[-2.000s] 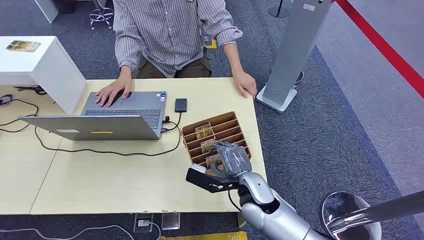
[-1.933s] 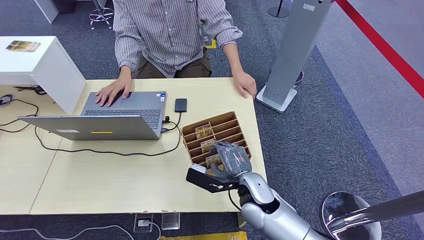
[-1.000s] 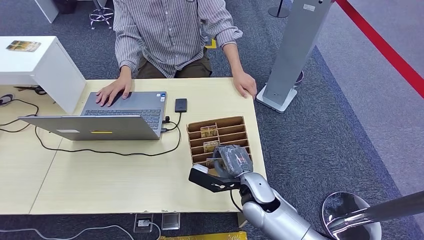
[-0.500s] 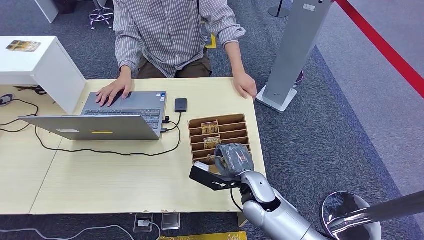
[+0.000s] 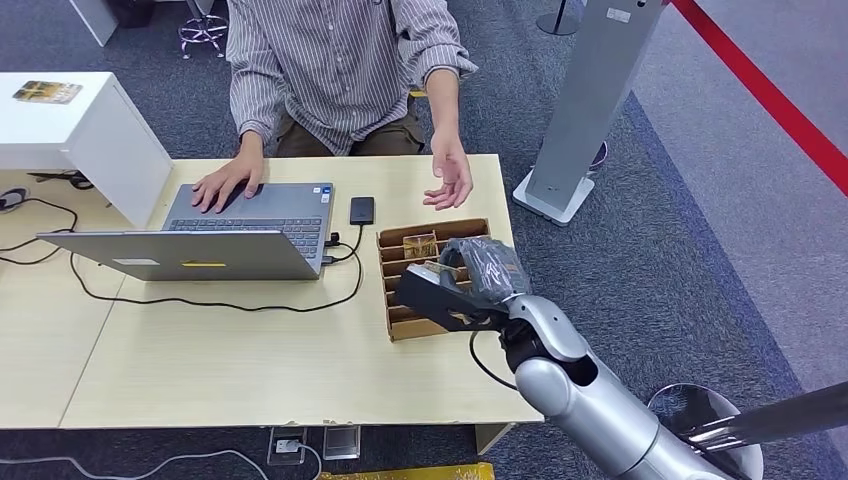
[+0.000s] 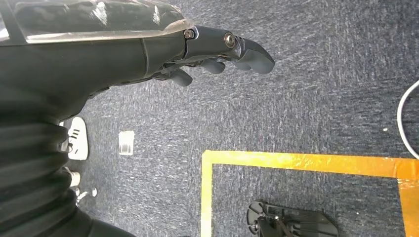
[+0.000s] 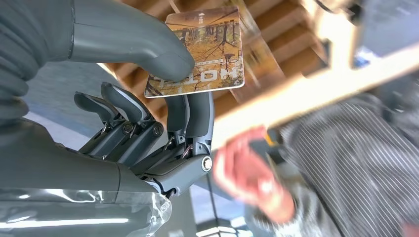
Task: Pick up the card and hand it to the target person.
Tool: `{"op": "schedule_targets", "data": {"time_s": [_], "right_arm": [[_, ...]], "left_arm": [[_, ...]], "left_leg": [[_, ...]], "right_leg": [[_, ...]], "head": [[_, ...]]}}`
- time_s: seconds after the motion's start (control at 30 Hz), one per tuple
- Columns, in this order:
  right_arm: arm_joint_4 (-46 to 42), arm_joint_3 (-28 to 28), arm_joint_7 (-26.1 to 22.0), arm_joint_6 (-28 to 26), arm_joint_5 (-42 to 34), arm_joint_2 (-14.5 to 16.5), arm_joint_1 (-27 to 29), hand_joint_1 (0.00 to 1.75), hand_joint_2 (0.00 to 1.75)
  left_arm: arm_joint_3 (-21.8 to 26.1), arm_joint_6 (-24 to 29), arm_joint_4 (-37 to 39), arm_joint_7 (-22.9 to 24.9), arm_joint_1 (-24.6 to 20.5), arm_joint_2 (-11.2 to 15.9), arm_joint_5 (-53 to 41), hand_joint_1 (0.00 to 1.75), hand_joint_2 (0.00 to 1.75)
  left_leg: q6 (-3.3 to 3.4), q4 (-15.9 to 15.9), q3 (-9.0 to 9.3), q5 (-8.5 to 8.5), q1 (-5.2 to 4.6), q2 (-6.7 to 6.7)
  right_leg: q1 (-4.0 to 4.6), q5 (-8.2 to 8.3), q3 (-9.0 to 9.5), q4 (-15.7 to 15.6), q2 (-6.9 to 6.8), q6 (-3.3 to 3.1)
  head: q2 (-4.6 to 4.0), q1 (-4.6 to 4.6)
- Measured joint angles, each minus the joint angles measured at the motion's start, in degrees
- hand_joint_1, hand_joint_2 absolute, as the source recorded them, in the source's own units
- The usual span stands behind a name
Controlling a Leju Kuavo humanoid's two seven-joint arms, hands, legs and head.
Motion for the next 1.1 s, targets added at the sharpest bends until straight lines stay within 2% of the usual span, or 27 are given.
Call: {"op": "schedule_targets", "data": {"time_s": [0.13,0.23,0.37,0.47,0.73,0.87,1.0,1.1], "right_arm": [[-5.2,-1.3,-0.9,0.6,-1.4,-1.1,-2.2,1.75,1.75],[-6.8,-2.0,-3.4,-1.3,-1.1,-1.3,-3.7,1.75,1.75],[-4.9,-3.0,-11.0,-10.1,0.4,-0.4,-4.8,1.75,1.75],[-0.5,-3.2,-14.9,-16.1,1.1,0.9,-5.4,1.75,1.75],[11.1,-3.2,-19.2,-26.5,3.0,4.1,-6.4,1.75,1.75],[14.6,-3.1,-19.4,-28.2,4.2,5.0,-6.4,0.00,1.75],[16.7,-3.1,-19.4,-29.1,4.1,5.5,-6.3,0.00,1.75],[17.5,-3.0,-19.4,-29.7,2.8,5.7,-6.2,0.00,1.75]], "left_arm": [[0.0,-0.1,0.0,0.1,0.0,0.0,0.1,0.00,1.75],[0.0,-0.3,0.0,0.1,0.0,0.0,0.0,0.00,1.75],[0.0,-0.6,0.0,-0.1,-0.1,0.0,-0.6,0.00,1.75],[0.0,-0.7,0.0,0.1,-0.4,-0.2,-0.7,0.00,1.75],[-0.1,-0.9,0.0,0.5,-0.7,-0.5,-0.7,0.00,1.75],[-0.1,-1.2,0.0,0.5,-0.8,-0.6,-1.0,0.00,1.75],[-0.3,-1.2,0.0,0.3,-0.7,-0.6,-1.2,0.00,0.00],[-0.3,-1.1,0.0,0.0,-0.7,-0.5,-0.7,0.00,0.00]], "left_leg": [[0.00,0.0,-0.01,0.00,0.00,0.00],[0.00,0.0,-0.01,0.00,0.00,0.00],[0.00,0.0,-0.01,0.00,0.00,-0.01],[0.00,0.0,-0.01,0.00,0.00,-0.01],[0.00,0.0,-0.03,0.00,0.00,-0.02],[0.00,0.0,-0.03,0.00,0.00,-0.02],[0.00,0.0,-0.03,0.00,0.00,-0.02],[0.00,0.0,-0.02,0.00,0.00,-0.02]], "right_leg": [[0.00,0.00,0.00,0.0,0.00,0.00],[0.00,0.00,0.00,0.0,0.00,0.00],[0.00,0.00,0.03,0.0,-0.01,0.00],[0.00,0.00,0.04,0.0,-0.01,0.00],[0.01,0.00,0.02,0.0,-0.02,0.00],[0.00,0.00,0.02,0.0,-0.02,0.00],[0.00,0.00,0.02,0.0,-0.02,0.00],[0.00,0.00,0.02,0.0,-0.02,0.00]], "head": [[0.00,-0.05],[0.00,-0.08],[0.00,-0.03],[-0.01,-0.02],[0.00,-0.06],[-0.01,-0.05],[0.00,-0.02],[-0.01,-0.01]]}}
